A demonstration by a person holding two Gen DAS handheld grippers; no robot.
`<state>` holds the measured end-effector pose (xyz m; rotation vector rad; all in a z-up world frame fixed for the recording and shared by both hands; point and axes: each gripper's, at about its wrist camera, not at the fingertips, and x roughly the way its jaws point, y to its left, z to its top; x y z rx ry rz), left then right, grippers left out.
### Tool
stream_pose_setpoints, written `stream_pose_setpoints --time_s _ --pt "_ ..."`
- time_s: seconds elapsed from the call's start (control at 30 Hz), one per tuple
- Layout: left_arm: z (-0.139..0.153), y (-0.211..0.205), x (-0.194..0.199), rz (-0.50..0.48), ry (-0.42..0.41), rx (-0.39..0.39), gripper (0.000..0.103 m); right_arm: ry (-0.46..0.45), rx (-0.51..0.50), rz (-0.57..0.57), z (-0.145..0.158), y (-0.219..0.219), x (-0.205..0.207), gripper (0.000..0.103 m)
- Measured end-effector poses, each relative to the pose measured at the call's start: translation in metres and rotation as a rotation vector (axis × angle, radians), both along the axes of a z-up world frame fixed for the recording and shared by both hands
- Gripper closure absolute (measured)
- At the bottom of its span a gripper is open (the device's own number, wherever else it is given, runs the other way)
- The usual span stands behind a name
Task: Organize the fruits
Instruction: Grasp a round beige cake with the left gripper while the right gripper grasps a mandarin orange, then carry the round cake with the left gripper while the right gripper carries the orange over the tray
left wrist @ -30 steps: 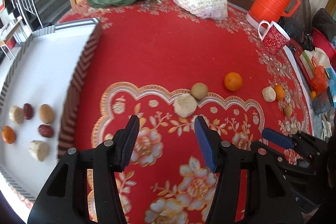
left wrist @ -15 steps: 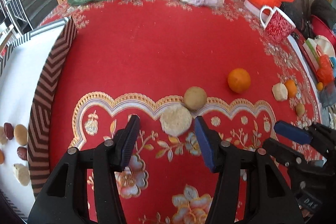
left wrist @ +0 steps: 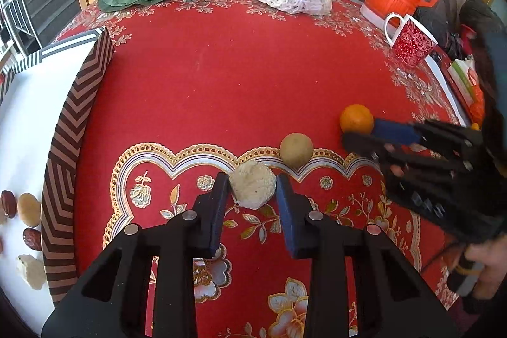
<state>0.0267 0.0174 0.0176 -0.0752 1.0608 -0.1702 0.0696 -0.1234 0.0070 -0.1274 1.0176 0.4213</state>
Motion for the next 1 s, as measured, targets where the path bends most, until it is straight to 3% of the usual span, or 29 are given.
stream_pose_setpoints --time_s 0.27,0.63,1.0 --pt "0.001 0.002 -0.004 0.012 0.002 -0.001 0.073 -0.013 0.018 0.009 0.002 0.002 0.000 0.071" --pt "0.017 0.009 -0.026 0.016 -0.036 0.023 0.073 -0.059 0.013 0.009 0.022 0.000 -0.051 0.071" --pt "0.037 0.022 -0.053 0.033 -0.102 0.054 0.073 -0.096 0.013 0.072 0.041 0.031 -0.090 0.071"
